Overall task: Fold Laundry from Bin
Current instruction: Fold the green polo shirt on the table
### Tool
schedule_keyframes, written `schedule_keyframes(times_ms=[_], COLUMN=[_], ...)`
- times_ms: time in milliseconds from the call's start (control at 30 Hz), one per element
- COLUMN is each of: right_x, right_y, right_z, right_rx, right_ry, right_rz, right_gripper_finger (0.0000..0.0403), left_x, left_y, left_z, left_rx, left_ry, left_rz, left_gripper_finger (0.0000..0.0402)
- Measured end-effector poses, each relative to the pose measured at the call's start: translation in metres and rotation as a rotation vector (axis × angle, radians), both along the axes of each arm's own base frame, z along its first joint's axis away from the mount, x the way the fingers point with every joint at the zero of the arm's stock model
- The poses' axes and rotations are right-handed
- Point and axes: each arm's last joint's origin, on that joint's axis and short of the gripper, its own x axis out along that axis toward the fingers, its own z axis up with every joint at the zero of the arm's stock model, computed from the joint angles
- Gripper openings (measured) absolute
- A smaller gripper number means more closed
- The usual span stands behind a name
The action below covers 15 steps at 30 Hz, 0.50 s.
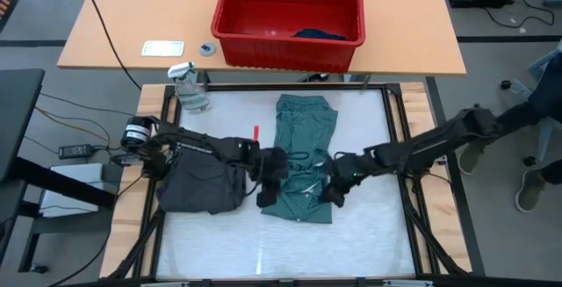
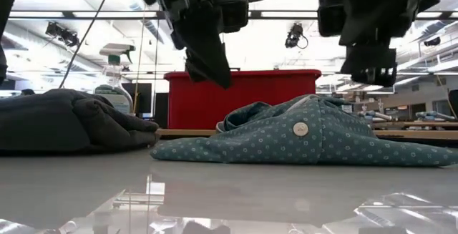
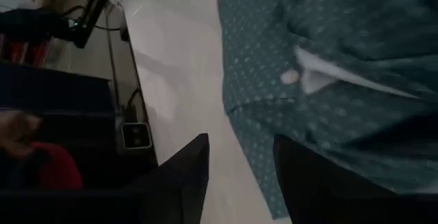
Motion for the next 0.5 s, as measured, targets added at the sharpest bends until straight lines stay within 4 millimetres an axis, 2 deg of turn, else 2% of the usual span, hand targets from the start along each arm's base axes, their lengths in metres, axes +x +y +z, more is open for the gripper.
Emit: schedule_keyframes(times_ms=[133, 333, 400, 500], right_x=[0.011, 0.019, 0.021, 0.025], right_y=[0.000, -0.016, -0.027, -0.049], right_z=[-0.014, -0.031, -0.034, -0.035], right_rx=[0.006, -0.032, -0.056, -0.096], right_ry=[0.020, 0.076, 0.079, 0.066], right_rz=[-0.016, -0.064, -0.099, -0.171], right_gripper_finger=[0.0157, 0.0154, 0.0154, 0.0154], left_x=[0.000, -0.002, -0.002, -0.002], left_y=[-0.001, -0.001, 0.006, 0.027], left_z=[-0.008, -0.021, -0.025, -0.029], left_rx=[-0.061, -0.086, -0.056, 0.058], left_ry=[-0.040, -0.105, -0.106, -0.104], left_rz=[-0.030, -0.058, 0.005, 0.148], left_gripper_finger=[0.0114, 0.0114, 0.0114, 0.0114])
